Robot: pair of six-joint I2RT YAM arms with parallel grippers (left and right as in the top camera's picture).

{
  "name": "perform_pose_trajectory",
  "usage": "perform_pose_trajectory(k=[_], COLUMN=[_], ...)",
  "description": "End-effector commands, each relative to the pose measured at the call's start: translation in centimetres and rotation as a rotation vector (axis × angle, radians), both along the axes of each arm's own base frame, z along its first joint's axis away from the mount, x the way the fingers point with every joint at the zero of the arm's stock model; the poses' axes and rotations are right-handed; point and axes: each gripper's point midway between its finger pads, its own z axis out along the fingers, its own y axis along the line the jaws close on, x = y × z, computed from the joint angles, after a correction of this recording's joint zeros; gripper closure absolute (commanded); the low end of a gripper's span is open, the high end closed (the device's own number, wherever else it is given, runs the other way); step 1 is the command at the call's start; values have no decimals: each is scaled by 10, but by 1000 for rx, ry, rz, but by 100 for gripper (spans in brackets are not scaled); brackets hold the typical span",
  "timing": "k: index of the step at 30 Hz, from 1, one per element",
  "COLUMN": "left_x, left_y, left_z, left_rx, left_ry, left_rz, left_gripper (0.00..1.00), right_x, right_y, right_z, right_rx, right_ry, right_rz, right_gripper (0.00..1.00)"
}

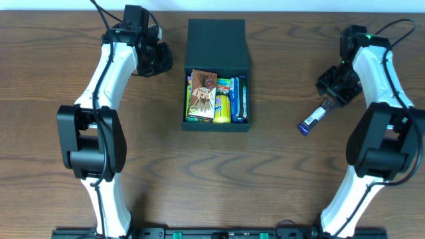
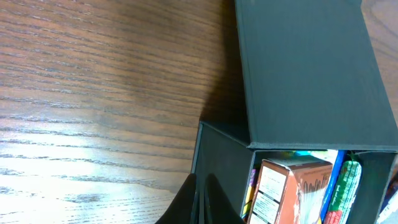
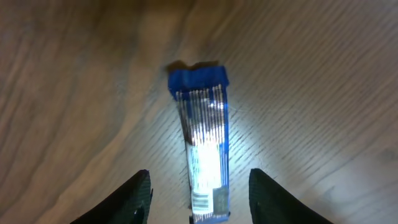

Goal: Pack container
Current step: 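Withdraw the right gripper to the blue-and-silver bar and grasp it, then lift the blue bar and carry it to the black box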

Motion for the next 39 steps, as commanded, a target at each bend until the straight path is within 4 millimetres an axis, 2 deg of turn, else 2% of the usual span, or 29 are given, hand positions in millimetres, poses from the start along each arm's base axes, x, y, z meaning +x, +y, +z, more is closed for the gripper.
perform_pose_trajectory(k=[1, 12, 25, 39], left_x=[4, 4, 4, 5], left_y=[4, 4, 4, 4], left_z=[3, 4, 4, 4], left_rx=[19, 18, 18, 19], left_ry=[-23, -26, -26, -27], left_rz=[-10, -10, -10, -10], left_gripper=[94, 94, 94, 94], right_x=[-6, -12, -2, -5], right_y=[-4, 3, 0, -2], right_z=[-10, -34, -43, -55], right_rx=[-19, 16, 8, 14], right_ry=[14, 18, -13, 17], right_rz=[-55, -59, -7, 13], right_gripper=[48, 43, 48, 45])
